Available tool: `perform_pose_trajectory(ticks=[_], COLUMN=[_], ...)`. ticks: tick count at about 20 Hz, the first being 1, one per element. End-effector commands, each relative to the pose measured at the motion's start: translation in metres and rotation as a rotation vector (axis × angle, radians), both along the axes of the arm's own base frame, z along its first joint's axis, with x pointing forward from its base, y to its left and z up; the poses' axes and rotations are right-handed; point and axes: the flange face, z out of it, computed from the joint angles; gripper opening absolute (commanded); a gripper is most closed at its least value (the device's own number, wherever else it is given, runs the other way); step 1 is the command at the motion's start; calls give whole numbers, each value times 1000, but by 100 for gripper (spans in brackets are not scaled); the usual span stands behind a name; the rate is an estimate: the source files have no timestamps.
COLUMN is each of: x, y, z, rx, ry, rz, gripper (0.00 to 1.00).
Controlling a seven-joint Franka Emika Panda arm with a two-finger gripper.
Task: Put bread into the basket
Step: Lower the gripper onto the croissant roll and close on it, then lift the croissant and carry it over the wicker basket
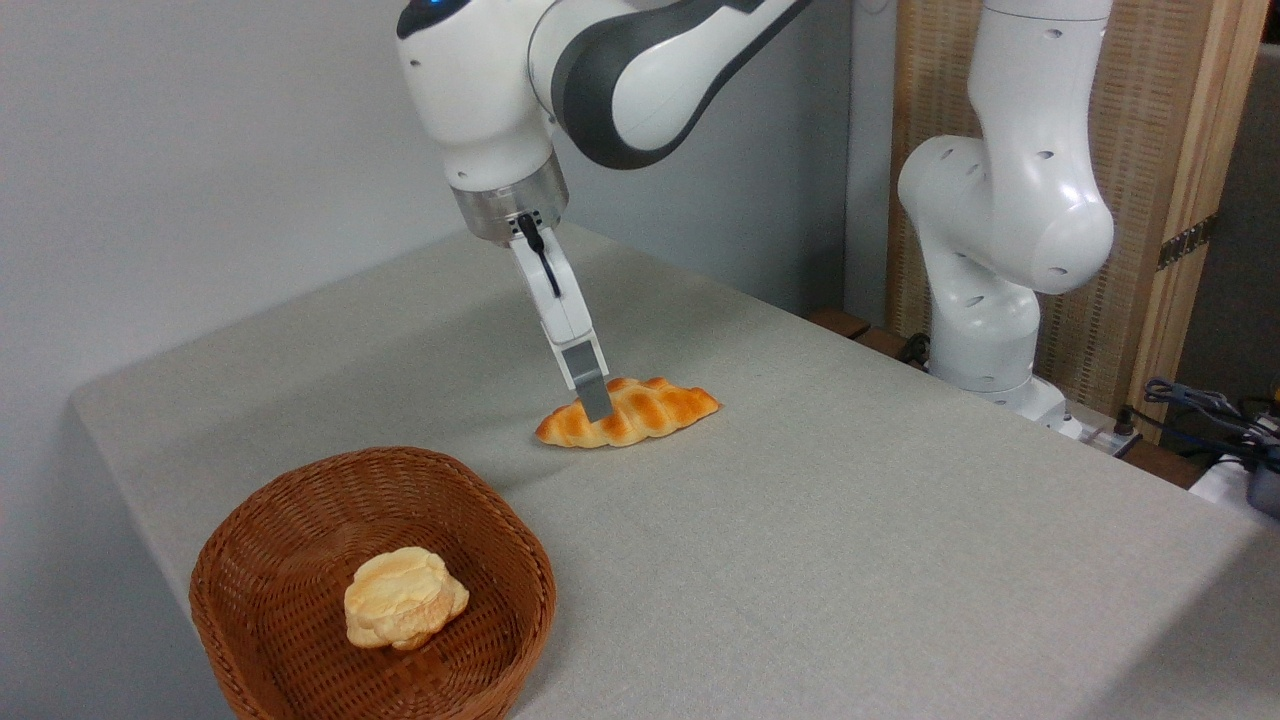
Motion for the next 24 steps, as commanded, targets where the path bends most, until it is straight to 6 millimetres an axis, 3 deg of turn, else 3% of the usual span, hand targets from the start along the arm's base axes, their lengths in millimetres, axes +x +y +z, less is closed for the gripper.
perform_pose_trajectory(ticks=[1, 3, 10, 12, 14, 15, 20, 22, 24], x=[-7, -10, -11, -11, -10, -10, -10, -5, 19], y=[-8, -24, -36, -36, -35, -35, -35, -29, -13], z=[-7, -17, -44, -45, -45, -46, -45, -35, 2], rx=[45, 96, 126, 138, 147, 148, 148, 139, 114], ry=[11, 14, 61, 59, 56, 57, 56, 36, -38], rz=[-62, -121, -156, -151, -149, -146, -146, -127, -40], gripper=[100, 100, 100, 83, 53, 45, 43, 43, 43])
